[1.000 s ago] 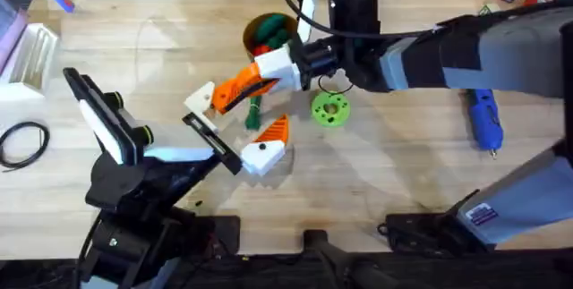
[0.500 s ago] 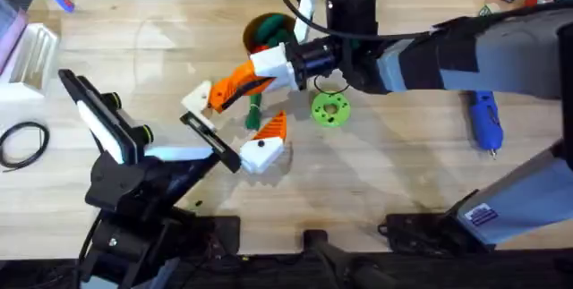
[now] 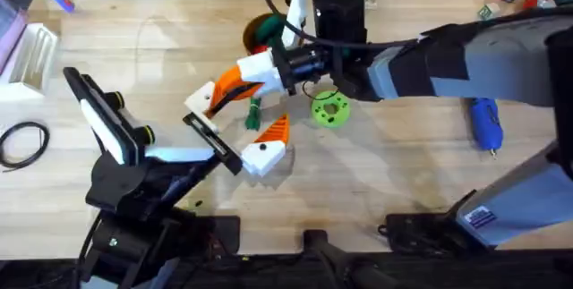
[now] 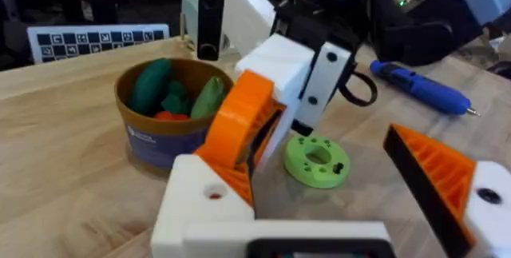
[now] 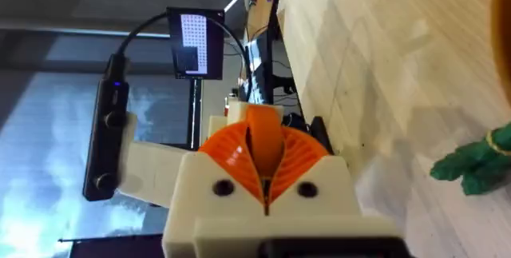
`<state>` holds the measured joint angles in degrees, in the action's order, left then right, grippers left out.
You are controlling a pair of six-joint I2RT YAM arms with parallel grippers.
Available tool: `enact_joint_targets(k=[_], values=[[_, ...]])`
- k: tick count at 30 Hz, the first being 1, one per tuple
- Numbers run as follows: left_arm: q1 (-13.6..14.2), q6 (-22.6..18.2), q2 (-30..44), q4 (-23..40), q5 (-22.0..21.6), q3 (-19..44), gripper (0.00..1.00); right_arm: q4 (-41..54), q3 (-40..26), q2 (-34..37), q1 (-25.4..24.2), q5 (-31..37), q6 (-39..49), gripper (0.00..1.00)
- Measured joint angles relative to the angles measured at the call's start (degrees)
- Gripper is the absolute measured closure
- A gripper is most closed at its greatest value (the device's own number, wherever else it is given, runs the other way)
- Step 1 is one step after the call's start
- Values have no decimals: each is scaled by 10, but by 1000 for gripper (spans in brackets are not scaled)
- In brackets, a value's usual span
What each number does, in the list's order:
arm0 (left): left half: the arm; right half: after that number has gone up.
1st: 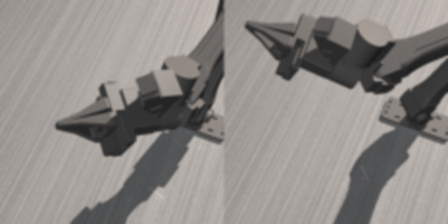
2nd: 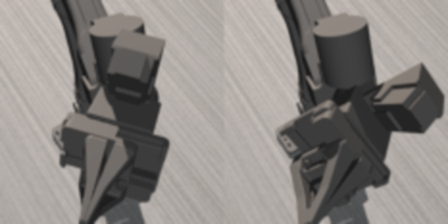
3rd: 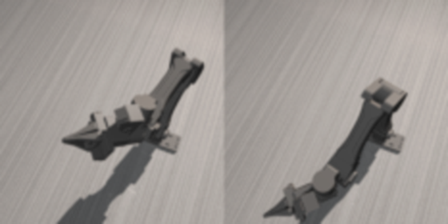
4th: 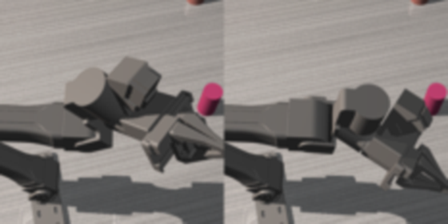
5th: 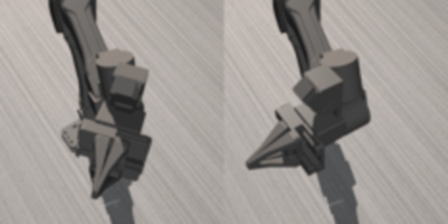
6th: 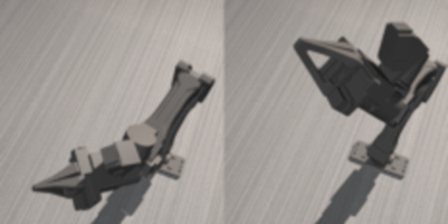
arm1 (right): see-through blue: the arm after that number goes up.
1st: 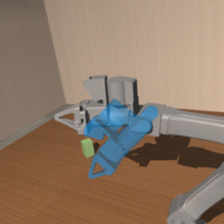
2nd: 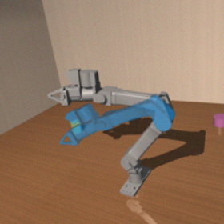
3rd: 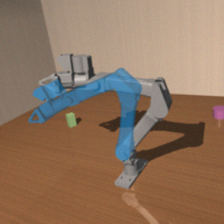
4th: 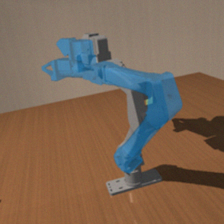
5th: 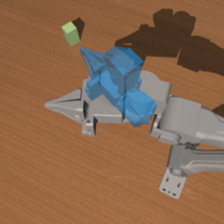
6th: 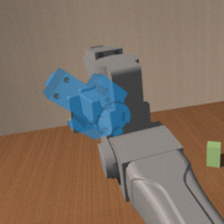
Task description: Pick up the gripper from the table and insert it into the empty holder that is missing its gripper. Then pick up a screw, insert it into the mounting hole, and use the screwdriver to tighten it. Finally, clean up the table by picking up the vegetable and placing it into the bucket.
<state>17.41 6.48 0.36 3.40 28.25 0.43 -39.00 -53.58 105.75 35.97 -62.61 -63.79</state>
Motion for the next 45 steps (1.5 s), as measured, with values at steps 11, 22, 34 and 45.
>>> enact_joint_targets(k=[11, 22, 34, 45], values=[[0, 0, 0, 2, 7, 1, 14, 0, 0, 1, 3, -6, 52, 735], [26, -14, -1, 6, 127, 2, 15, 4, 0, 9, 17, -63, 92, 246], [27, -17, -1, 8, 168, 2, 15, 14, 0, 2, -11, -30, 138, 89], [27, -17, -1, 8, 172, 2, 15, 419, 1, -211, -73, 237, 371, 83]])
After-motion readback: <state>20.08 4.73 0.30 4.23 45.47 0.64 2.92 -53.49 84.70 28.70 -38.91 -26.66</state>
